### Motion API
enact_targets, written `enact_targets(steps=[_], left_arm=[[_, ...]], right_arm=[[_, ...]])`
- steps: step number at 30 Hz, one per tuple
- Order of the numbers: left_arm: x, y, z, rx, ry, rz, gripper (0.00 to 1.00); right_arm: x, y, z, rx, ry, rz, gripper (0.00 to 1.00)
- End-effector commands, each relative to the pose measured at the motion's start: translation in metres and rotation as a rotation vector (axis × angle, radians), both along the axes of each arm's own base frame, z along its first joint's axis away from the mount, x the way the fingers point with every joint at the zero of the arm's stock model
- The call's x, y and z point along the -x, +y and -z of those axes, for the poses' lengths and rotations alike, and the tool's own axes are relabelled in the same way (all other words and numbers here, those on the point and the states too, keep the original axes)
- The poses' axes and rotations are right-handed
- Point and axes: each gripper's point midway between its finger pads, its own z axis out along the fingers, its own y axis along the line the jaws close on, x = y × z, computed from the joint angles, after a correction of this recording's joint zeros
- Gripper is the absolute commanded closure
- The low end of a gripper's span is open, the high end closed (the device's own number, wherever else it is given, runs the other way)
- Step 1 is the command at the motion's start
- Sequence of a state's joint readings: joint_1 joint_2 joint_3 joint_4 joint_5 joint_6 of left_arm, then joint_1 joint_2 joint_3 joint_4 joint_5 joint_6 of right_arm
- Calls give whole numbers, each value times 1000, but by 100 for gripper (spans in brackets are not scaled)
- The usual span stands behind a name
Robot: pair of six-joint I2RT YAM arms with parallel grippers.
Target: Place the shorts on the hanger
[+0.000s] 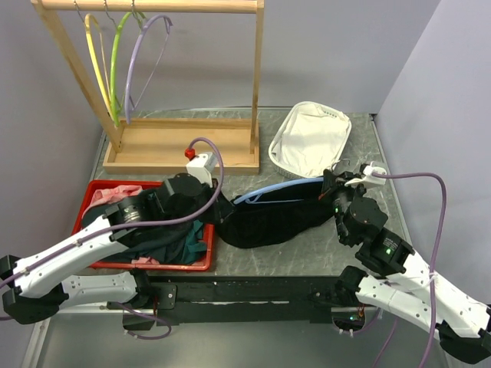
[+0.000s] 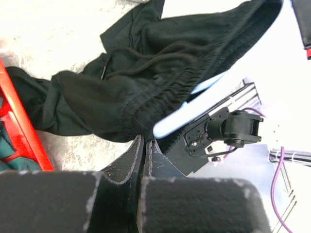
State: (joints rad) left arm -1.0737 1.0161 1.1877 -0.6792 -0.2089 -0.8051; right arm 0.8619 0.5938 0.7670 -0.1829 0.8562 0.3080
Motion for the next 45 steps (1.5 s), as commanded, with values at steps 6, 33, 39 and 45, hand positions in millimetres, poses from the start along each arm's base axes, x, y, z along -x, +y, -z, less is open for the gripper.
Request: enact_targets(steps=[6, 33, 39, 45], left_arm=[[-1, 33, -47, 24, -81, -40, 99], [-15, 58, -65, -10, -110, -86, 99], [-17, 59, -52, -24, -88, -79, 99], [-21, 53, -33, -31, -56, -53, 99]], right_arm=[[0, -30, -14, 71, -20, 191, 100], [3, -37, -16, 89, -48, 236, 100], [4, -38, -15, 76, -52, 238, 100], [6, -37, -11, 47, -61, 215, 100]])
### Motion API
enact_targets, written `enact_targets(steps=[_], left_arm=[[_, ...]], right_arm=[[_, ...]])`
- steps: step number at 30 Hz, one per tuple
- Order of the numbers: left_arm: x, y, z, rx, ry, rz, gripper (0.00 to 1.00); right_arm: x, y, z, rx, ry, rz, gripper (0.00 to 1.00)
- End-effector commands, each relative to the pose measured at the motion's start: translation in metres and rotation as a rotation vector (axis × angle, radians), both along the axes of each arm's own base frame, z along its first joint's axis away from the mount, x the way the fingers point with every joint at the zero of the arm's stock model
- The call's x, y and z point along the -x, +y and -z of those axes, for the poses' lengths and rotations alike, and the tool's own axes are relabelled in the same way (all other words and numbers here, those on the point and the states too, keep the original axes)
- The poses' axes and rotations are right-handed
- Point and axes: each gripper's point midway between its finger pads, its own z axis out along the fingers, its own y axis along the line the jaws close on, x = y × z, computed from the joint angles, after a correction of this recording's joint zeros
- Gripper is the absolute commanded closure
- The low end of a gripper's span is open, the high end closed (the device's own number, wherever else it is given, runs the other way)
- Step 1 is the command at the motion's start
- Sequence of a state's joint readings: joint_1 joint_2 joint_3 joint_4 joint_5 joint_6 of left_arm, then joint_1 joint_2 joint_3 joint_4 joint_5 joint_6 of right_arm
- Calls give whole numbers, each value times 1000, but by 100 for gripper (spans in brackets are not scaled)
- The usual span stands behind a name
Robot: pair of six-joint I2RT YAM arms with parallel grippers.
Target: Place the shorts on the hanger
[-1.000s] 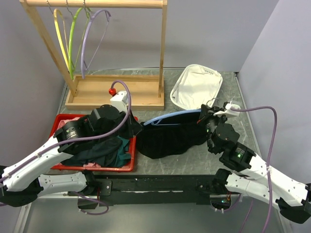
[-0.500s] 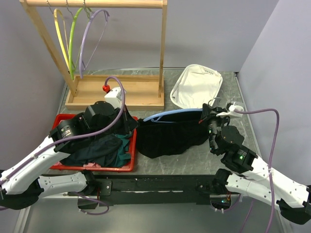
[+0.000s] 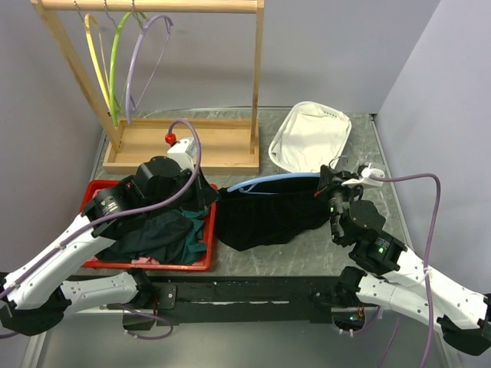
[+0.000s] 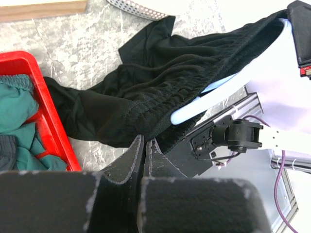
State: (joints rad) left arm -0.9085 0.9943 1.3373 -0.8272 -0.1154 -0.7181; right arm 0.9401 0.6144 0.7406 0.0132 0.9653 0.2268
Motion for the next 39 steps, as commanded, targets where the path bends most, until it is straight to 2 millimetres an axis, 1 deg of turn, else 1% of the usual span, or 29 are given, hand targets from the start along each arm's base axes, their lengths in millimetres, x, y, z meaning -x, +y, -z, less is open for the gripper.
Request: enact_targets(steps=[1, 2, 10, 14, 22, 25, 28, 29, 30, 34, 39], left_arm=[[-2, 11, 7, -21, -14, 1, 99], [-5, 12, 13, -28, -3, -6, 99], [-10, 13, 17, -19, 12, 3, 99], [-13, 18, 25, -30, 23, -10, 99], [-16, 17, 32, -20, 45, 9, 99], [-20, 20, 30, -15, 43, 1, 99], [-20, 19, 24, 0, 34, 16, 99], [-19, 19, 20, 6, 25, 27, 99], [-18, 20, 20, 1, 29, 28, 99], [-15, 19, 6, 14, 0, 55, 99], [-9, 17, 0, 16, -22, 106, 99]], right_arm=[[7, -44, 10, 73, 28, 182, 100], [8, -44, 10, 75, 30, 185, 100], [8, -46, 15, 67, 36, 195, 100], [9, -47, 17, 50, 30, 191, 100], [9, -45, 22, 59, 35, 187, 100], [9, -47, 22, 63, 34, 193, 100], [8, -46, 23, 78, 40, 198, 100], [5, -44, 26, 98, 54, 204, 100], [5, -44, 24, 99, 57, 210, 100], [1, -40, 25, 122, 69, 219, 100], [-1, -38, 22, 132, 67, 220, 100]])
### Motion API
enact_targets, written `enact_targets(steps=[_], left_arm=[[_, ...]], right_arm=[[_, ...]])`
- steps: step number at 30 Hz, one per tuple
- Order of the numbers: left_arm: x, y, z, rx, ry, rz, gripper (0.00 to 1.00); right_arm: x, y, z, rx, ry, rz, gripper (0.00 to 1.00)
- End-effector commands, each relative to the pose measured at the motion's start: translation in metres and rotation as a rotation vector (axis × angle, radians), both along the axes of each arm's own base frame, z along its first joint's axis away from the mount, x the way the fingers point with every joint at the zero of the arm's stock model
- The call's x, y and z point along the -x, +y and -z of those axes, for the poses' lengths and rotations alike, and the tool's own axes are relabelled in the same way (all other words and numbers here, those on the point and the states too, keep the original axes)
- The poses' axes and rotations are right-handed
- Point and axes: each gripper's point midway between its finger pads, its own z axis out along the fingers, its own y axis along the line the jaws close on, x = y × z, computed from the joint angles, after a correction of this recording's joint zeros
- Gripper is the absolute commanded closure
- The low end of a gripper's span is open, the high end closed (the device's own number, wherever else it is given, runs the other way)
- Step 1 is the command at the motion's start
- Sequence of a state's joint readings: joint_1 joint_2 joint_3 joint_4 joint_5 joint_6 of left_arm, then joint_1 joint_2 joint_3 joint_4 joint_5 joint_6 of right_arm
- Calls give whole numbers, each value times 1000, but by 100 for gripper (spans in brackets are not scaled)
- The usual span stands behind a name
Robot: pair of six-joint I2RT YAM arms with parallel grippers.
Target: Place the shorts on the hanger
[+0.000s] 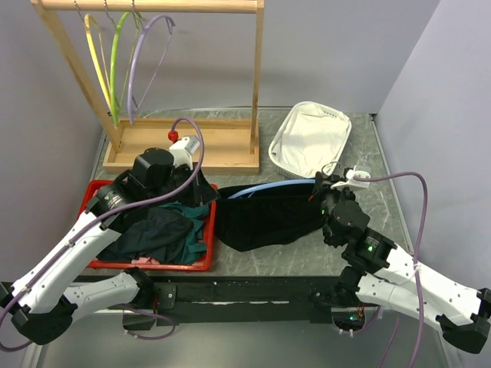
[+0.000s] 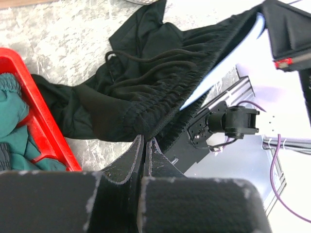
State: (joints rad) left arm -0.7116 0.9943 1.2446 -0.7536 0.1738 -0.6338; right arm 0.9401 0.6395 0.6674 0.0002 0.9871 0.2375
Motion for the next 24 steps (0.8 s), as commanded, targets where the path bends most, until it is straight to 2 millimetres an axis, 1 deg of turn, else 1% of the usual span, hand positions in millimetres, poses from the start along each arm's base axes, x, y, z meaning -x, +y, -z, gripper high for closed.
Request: enact_targets(steps=[1, 4, 6, 8, 9, 11, 12, 13, 16, 18, 19, 21, 22, 24], left_arm=[[5, 14, -23, -10, -82, 19, 99], [3, 8, -23, -22, -77, 47, 99], [1, 5, -26, -25, -90, 69, 99], [0, -1, -35, -13, -98, 94, 99], [0, -4, -40, -6, -105, 109, 99], [-1, -11, -53, 23, -119, 136, 99], [-1, -14, -59, 35, -127, 144, 99], [-3, -16, -69, 47, -143, 148, 99], [-4, -25, -82, 80, -154, 182, 99], [1, -33, -84, 96, -145, 236, 99], [-1, -36, -83, 97, -141, 236, 99], [-3, -39, -87, 113, -142, 240, 99], [-4, -42, -87, 119, -138, 242, 99], [-5, -47, -88, 126, -137, 250, 99]], right_arm=[[4, -40, -17, 66, -6, 187, 100], [2, -35, -26, 62, -32, 156, 100], [3, -31, -37, 64, -55, 122, 100], [3, -31, -45, 70, -62, 117, 100], [4, -33, -56, 64, -72, 122, 100], [2, -30, -64, 76, -71, 119, 100], [3, -32, -73, 103, -75, 124, 100], [2, -30, -76, 112, -75, 123, 100], [2, -17, -89, 127, -111, 43, 100], [2, -12, -95, 140, -117, 16, 100], [0, -6, -94, 154, -110, 1, 100], [-1, -4, -99, 166, -107, -1, 100], [-2, 2, -98, 174, -103, -15, 100], [0, 8, -105, 169, -112, -38, 100]])
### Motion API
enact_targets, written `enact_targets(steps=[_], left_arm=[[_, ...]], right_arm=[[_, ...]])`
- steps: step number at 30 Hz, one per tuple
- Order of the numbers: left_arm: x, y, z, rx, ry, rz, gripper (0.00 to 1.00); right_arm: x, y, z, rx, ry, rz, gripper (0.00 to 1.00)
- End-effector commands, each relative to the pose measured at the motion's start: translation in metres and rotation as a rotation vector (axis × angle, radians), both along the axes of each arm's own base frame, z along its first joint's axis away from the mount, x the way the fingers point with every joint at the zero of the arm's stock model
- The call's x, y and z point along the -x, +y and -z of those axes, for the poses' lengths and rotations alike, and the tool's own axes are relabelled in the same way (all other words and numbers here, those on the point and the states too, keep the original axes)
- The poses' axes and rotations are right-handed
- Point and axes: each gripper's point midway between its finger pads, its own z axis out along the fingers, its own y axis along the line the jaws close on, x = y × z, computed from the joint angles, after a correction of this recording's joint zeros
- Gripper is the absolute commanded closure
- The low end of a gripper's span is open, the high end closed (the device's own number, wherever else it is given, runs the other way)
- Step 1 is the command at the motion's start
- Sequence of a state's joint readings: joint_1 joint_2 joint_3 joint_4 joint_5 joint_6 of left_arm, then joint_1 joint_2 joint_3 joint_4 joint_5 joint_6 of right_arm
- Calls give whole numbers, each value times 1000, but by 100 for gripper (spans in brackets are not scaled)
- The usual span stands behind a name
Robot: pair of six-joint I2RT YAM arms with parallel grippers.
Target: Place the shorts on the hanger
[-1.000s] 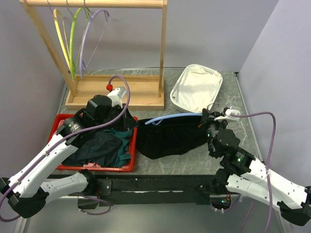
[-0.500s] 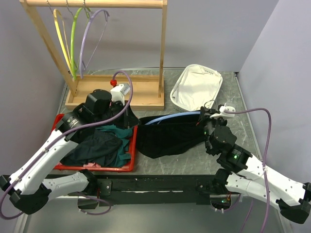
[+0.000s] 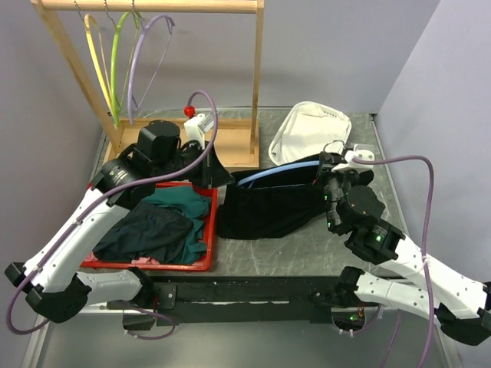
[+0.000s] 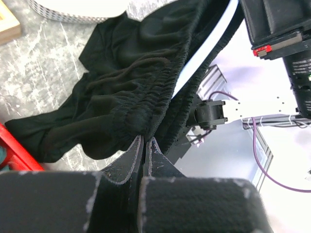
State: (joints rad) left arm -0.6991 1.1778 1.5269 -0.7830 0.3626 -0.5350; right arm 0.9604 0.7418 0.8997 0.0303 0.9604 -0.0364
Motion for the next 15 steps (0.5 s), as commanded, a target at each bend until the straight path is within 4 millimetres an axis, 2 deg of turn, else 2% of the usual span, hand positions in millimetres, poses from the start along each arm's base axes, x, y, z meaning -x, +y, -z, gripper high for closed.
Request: enact_targets(steps=[1, 6, 9, 15], left_arm=[[0, -14, -28, 70, -57, 57, 99], [-4, -28, -40, 102, -66, 83, 99], [-3, -40, -51, 133, -77, 108, 99], [0, -60, -58, 162, -77, 135, 99]], right_arm=[[4, 7, -27, 32, -29, -23, 100], [10, 28, -47, 79, -39, -88, 100], [9, 37, -52, 94, -30, -92, 100], [6, 56, -53, 92, -12, -153, 100]])
